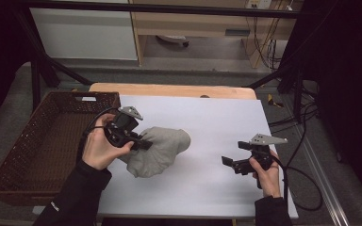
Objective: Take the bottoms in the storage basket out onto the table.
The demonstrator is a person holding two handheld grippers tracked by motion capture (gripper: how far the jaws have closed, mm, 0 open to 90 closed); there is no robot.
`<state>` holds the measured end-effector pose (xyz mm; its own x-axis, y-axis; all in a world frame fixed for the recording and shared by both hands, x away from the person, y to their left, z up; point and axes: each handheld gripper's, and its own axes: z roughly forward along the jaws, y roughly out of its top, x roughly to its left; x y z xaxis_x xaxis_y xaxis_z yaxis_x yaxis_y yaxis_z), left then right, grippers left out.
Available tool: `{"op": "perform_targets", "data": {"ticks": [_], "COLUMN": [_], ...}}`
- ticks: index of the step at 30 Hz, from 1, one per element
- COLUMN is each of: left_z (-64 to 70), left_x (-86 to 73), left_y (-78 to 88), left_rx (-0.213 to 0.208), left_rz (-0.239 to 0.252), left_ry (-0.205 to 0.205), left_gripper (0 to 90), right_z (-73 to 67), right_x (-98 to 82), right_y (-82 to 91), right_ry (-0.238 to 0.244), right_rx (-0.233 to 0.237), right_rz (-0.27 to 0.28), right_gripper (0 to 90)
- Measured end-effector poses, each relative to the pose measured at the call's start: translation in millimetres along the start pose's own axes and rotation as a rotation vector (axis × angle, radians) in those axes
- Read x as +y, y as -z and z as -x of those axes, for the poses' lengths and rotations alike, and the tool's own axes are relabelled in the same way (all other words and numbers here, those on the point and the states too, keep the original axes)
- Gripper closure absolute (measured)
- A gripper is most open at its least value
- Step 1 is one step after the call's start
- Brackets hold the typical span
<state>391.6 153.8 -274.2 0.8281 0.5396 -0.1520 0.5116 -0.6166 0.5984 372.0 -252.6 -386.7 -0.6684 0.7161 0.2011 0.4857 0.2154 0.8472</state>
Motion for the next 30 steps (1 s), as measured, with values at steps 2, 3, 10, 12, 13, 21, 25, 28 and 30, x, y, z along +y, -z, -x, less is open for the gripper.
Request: {"op": "perform_targets", "data": {"ticks": [2,3,10,12,13,21,25,28,30], "left_z": [0.0,0.2,1.3,1.9,2.2,2.8,3.1,3.2,3.2], "left_x": [-0.2,-0.2,-1.3,-1.9,-2.0,-6.1,-8.1,-10.0,-11.5], "left_y": [-4.1,-6.1,-21.1,-25.1,-27.2,-45.3,-53.6,-59.1,-62.1], "left_rx": [0.0,0.001,-0.002,0.002,0.006,0.003,0.007,0.013,0.015], "left_rz": [-0.005,-0.006,-0.023,-0.027,-0.03,-0.049,-0.06,-0.059,-0.059], "left_ry": [0.0,0.001,0.001,0.001,0.001,-0.004,-0.011,-0.017,-0.02], "left_gripper": [77.3,77.4,77.3,77.3,77.3,77.2,77.1,77.0,76.9], "right_z": [-0.1,-0.1,0.0,0.2,0.1,0.0,0.1,-0.1,0.0], "right_x": [0.0,0.0,0.0,0.0,0.0,0.0,0.0,0.0,0.0], "right_y": [-0.2,-0.2,0.0,0.0,0.1,0.2,0.2,0.0,0.1], "right_ry": [-0.001,-0.001,-0.001,0.003,0.001,0.001,0.003,0.0,0.001], "right_rx": [-0.001,-0.002,0.0,-0.001,0.0,-0.001,-0.001,-0.002,-0.001], "right_rz": [0.0,0.0,-0.001,0.001,0.0,0.002,0.001,0.001,-0.001], "right_gripper": [1.1,1.1,1.1,1.1,1.1,1.1,1.1,1.1,1.1]}}
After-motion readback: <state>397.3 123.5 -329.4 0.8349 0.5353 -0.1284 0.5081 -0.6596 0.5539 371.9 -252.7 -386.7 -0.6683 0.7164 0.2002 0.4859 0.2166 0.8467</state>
